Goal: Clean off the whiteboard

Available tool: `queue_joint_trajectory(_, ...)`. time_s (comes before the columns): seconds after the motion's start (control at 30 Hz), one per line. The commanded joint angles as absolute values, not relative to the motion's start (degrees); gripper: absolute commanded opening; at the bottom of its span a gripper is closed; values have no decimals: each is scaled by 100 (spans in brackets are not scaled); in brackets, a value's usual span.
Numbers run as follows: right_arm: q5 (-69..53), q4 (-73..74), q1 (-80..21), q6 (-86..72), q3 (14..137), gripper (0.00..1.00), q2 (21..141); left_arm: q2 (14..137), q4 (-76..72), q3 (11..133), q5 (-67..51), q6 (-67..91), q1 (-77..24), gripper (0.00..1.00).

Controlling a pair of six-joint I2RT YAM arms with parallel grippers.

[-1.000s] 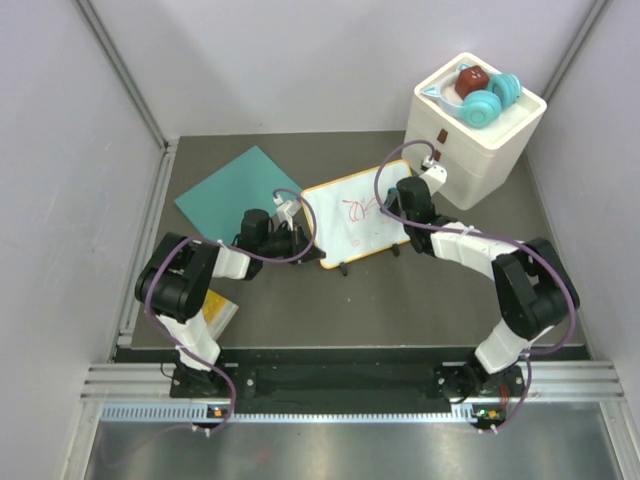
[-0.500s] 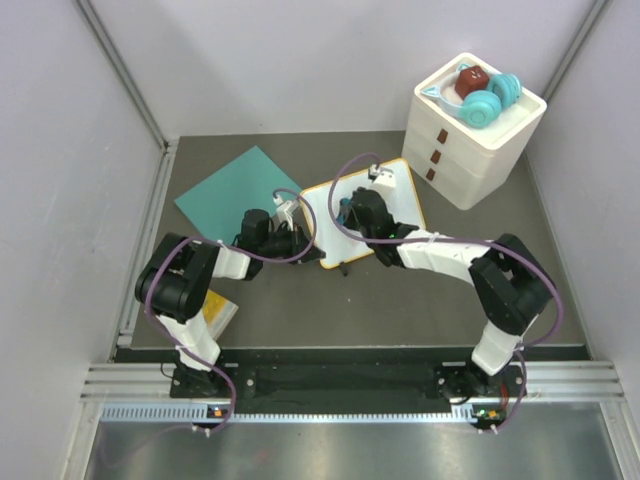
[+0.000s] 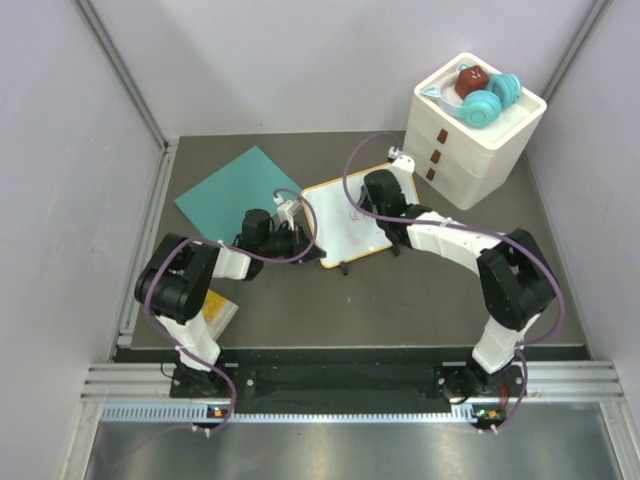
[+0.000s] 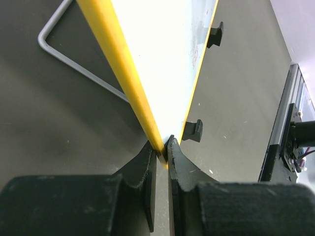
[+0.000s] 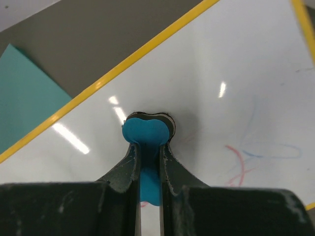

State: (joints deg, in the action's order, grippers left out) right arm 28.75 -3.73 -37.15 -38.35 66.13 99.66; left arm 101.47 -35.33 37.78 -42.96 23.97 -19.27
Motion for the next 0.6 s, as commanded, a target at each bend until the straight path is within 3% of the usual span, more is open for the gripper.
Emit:
queue_joint_trajectory(0.0, 3138, 299, -3041, -3964, 6303, 0, 9976, 10362, -2892, 3700, -2971, 1679, -1925, 0)
queue_joint_trajectory(0.17, 2699, 35, -3050, -4121, 5924, 0, 9896, 10354, -2883, 3709, -2971, 1661, -1925, 0)
queue_joint_trajectory(0.57, 2742, -114, -4499, -4596, 5994, 0, 10257, 10345, -2883, 3700, -2971, 1652, -1934, 0)
